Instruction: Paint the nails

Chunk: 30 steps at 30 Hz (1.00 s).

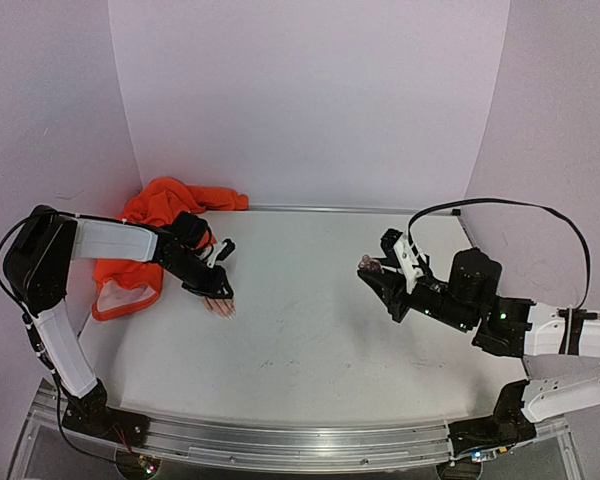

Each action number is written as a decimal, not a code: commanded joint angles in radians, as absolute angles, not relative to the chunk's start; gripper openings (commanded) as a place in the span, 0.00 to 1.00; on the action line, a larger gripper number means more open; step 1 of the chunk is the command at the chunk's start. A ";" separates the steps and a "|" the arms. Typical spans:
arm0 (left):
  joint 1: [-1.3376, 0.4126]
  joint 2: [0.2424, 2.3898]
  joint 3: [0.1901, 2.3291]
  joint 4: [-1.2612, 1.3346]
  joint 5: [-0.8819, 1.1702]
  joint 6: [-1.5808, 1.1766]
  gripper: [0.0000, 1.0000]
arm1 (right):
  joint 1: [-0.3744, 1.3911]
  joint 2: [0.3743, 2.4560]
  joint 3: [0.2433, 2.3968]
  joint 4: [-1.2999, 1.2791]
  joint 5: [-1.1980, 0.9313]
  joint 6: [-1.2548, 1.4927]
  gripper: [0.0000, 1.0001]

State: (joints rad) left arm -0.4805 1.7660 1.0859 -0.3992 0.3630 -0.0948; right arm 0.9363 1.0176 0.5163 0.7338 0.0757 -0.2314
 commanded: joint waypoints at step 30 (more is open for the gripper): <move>-0.469 1.792 1.097 -0.356 0.379 -0.085 0.00 | 0.928 1.009 0.520 0.815 0.072 -0.225 0.00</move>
State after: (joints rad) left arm -0.4759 1.7950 1.0859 -0.3832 0.3672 -0.0944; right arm 0.9318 1.0176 0.5163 0.7338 0.0723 -0.2310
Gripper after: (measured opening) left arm 0.151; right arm 0.214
